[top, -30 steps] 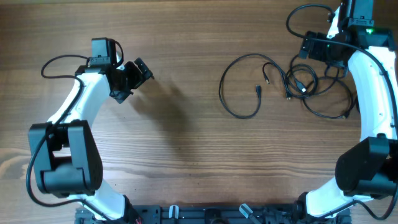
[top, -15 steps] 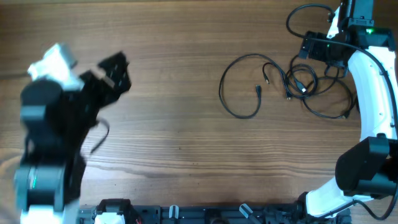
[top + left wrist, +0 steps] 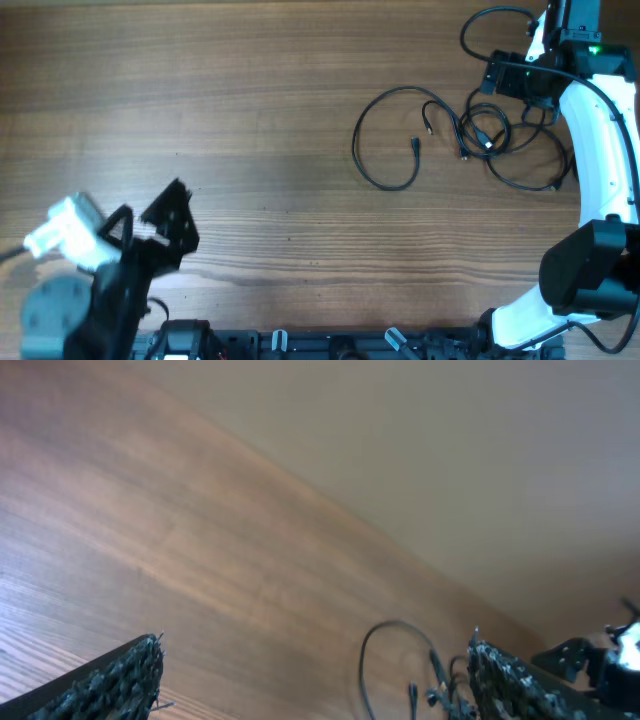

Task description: Untangle cables

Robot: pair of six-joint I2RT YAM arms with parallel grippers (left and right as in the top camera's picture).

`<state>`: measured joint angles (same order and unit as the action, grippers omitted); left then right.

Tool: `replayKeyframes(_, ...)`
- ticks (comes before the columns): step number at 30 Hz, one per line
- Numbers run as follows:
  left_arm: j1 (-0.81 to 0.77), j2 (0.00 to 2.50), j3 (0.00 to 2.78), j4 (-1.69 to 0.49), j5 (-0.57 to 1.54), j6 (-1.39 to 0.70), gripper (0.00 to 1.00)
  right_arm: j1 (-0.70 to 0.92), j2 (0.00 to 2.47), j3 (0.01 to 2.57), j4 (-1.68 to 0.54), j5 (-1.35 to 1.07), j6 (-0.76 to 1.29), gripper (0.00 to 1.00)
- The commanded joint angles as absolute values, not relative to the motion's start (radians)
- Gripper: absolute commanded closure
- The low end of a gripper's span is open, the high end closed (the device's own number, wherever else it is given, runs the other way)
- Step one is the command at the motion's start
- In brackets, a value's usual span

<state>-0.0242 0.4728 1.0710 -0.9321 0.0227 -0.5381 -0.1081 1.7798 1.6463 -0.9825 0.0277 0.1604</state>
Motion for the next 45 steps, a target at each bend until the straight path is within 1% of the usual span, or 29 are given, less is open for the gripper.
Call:
replayKeyframes(1,-0.002,0.33,0.966,-0.863,-0.025,-0.527,0.0,-0.105,1.777,1.658,-0.98,0.045,0.159,0.0)
replayKeyframes(6,0.025,0.125,0.821,-0.748,-0.024,-0.527,0.0,-0.105,1.777,1.658,-0.98,0.045,0.16,0.0)
replayKeyframes(10,0.031,0.021,0.742,-0.655,-0.025,-0.526,0.0,-0.105,1.777,1.658,-0.98,0.045,0.16,0.0)
replayKeyframes(14,0.03,0.004,0.698,-0.514,-0.023,-0.523,0.0,-0.105,1.777,1.658,-0.98,0.045,0.16,0.0)
replayKeyframes(18,0.03,0.004,0.614,-0.228,-0.011,-0.522,0.0,-0.105,1.777,1.658,-0.98,0.045,0.16,0.0)
replayKeyframes(20,0.03,0.004,0.532,-0.032,0.036,-0.492,0.0,-0.105,1.777,1.658,-0.98,0.045,0.16,0.0)
replayKeyframes(22,0.03,0.004,0.461,0.104,0.084,-0.45,0.0,-0.105,1.777,1.658,-0.98,0.045,0.16,0.0)
replayKeyframes(25,0.03,0.004,0.362,0.225,0.107,-0.444,0.0,-0.105,1.777,1.658,-0.98,0.045,0.16,0.0)
replayKeyframes(28,0.03,0.004,0.268,0.271,0.108,-0.444,0.0,-0.105,1.777,1.658,-0.98,0.045,0.16,0.0)
replayKeyframes(33,0.03,0.004,0.149,0.281,0.108,-0.444,0.0,-0.105,1.777,1.658,-0.98,0.045,0.16,0.0)
replayKeyframes(45,0.03,0.004,0.012,0.281,0.108,-0.445,0.0,-0.104,1.777,1.658,-0.98,0.045,0.16,0.0)
